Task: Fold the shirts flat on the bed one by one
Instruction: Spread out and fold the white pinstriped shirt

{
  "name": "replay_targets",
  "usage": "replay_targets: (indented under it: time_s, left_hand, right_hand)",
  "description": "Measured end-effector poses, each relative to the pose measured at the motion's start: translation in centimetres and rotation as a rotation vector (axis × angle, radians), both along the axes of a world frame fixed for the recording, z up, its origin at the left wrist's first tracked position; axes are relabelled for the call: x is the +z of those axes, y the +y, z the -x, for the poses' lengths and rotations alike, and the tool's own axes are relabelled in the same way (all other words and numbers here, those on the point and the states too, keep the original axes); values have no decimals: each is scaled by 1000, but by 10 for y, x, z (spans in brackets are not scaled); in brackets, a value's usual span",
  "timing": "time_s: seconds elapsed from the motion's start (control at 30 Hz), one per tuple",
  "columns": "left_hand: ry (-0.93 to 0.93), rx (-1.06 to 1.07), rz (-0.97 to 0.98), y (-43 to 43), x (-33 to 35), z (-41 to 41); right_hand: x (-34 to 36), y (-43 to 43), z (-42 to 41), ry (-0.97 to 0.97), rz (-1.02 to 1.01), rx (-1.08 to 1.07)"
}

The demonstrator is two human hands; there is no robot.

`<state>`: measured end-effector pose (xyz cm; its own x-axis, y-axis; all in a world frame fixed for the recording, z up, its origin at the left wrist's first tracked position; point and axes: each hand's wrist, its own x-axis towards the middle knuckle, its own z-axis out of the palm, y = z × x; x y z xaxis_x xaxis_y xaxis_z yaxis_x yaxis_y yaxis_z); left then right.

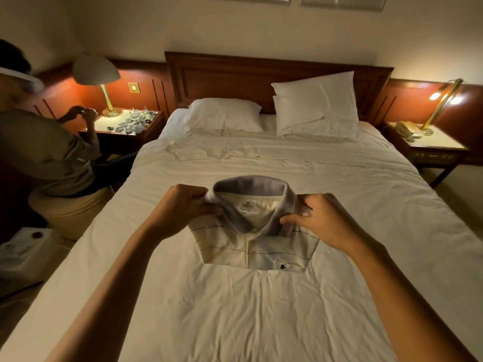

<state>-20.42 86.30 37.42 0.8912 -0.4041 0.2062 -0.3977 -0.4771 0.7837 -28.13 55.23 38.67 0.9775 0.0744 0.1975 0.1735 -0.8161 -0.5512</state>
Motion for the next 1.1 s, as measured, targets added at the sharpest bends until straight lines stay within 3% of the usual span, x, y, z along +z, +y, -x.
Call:
replay_targets:
  time_s: [0.47, 0.6, 0.77, 1.1]
  left_hand:
    - [-6, -124, 154, 128, 5, -5]
    - [-44, -267, 131, 179, -5, -28]
    - [56, -452, 174, 211, -5, -38]
    - [243, -970, 153, 132, -31, 51]
  right_hand:
    - [-13, 132, 6, -58, -20, -60]
    - [-22, 195, 25, -115, -18, -222]
    - [-24, 262, 68, -128, -62, -470]
    - [-46, 316, 259, -39, -144, -953]
